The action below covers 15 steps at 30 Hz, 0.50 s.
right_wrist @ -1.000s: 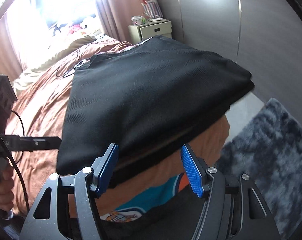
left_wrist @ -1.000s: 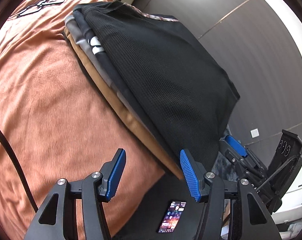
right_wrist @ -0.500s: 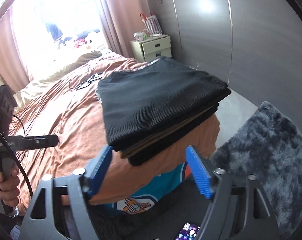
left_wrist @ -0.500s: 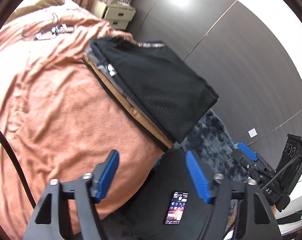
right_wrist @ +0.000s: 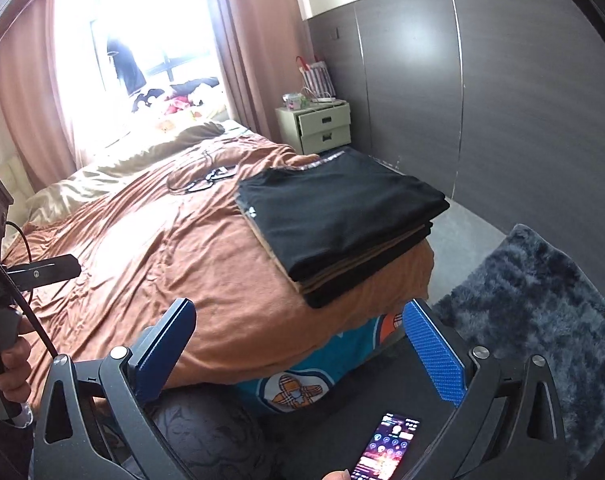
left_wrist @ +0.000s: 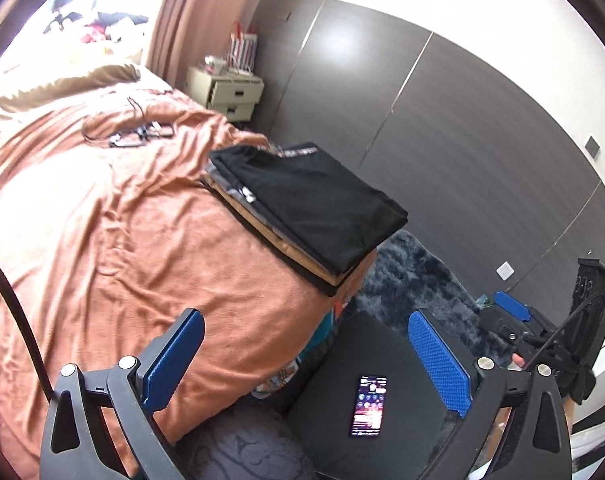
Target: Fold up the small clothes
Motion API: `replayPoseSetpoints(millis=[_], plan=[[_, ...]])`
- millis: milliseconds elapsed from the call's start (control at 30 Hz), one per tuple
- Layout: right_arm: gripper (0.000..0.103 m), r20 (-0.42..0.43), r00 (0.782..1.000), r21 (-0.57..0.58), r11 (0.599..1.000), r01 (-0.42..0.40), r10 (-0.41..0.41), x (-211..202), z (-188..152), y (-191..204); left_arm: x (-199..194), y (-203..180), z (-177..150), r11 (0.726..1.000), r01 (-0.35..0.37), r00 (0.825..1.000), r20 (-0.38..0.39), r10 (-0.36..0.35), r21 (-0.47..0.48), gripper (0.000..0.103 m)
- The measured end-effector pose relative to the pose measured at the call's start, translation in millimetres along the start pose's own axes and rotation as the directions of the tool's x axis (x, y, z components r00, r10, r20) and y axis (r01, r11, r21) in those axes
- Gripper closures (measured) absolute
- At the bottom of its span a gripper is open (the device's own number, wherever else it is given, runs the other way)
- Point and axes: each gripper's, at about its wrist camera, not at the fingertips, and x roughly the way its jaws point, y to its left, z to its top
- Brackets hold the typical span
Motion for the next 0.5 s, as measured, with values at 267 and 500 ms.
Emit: replayPoseSetpoints(millis=[267,500], plan=[[0.000,0.061,0.998,-0.031,0.999,-0.023,0.025,-43.6,-20.5,29.9,-72.9,5.8,-21.9,0.998,-0.037,0.993,0.113,0.031,0.048,0.000],[0.000,0.091,0.995,-0.032,0.999,-0.041,0.044,-63.6,-36.4,46.0,-131.7,26.7,-49.2,0.995,-0.086,0.979,0.189,0.076,0.045,0.000]])
